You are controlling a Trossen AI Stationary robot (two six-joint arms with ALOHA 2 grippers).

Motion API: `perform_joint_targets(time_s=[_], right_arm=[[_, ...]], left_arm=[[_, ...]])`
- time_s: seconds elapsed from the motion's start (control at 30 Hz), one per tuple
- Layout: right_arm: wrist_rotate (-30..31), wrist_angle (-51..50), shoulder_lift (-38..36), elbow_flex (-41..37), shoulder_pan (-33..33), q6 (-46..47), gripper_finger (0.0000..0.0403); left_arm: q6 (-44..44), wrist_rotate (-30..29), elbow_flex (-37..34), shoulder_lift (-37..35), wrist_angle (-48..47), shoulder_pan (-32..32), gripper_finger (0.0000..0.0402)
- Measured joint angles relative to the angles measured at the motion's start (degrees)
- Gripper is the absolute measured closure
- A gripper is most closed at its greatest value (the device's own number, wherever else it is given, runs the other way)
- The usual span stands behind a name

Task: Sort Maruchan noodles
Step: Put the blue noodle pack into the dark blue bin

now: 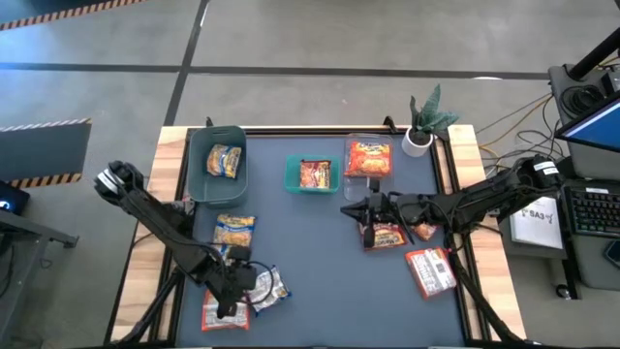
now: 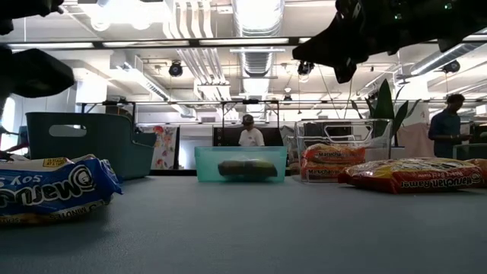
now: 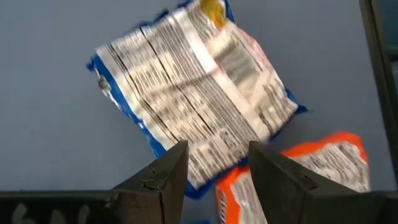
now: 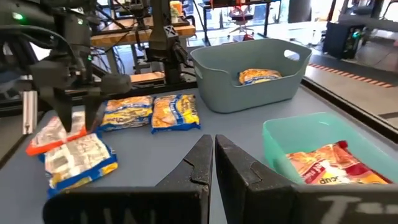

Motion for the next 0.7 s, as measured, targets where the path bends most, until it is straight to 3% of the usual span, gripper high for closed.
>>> perform_joint_targets(time_s=[0.43, 0.7], right_arm=[[-1.0, 0.0, 0.0, 0.0, 0.6, 0.1, 0.0394], [-1.0, 0.0, 0.0, 0.0, 0.6, 0.0, 0.0394]], left_arm=[[2.5, -3.7, 0.0, 0.6, 1.5, 0.0, 0.0251], [9.2, -13.9, -2.3, 0.5, 9.6, 0.1, 0.0251]])
